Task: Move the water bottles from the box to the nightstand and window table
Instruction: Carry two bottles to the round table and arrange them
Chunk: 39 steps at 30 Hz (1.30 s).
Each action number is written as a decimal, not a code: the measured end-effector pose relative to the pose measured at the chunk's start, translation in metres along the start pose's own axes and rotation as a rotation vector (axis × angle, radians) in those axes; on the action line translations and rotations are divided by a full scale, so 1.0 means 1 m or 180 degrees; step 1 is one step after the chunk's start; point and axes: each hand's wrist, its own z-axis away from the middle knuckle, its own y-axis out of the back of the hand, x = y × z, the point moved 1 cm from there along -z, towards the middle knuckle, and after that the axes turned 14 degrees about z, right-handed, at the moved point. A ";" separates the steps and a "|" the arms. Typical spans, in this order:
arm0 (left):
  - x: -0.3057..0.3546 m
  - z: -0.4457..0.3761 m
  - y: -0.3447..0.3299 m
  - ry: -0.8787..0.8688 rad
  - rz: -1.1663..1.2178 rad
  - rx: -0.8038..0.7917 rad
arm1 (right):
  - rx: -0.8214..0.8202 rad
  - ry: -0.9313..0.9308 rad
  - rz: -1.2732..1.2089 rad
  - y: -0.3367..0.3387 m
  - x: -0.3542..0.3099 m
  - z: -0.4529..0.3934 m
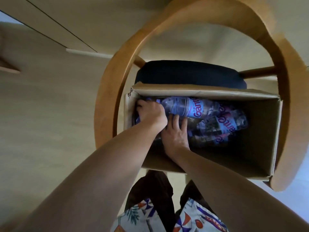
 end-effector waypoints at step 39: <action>-0.008 0.172 0.166 -0.0383 0.4080 -0.0323 | -0.0919 0.0024 -0.6740 0.126 0.185 0.143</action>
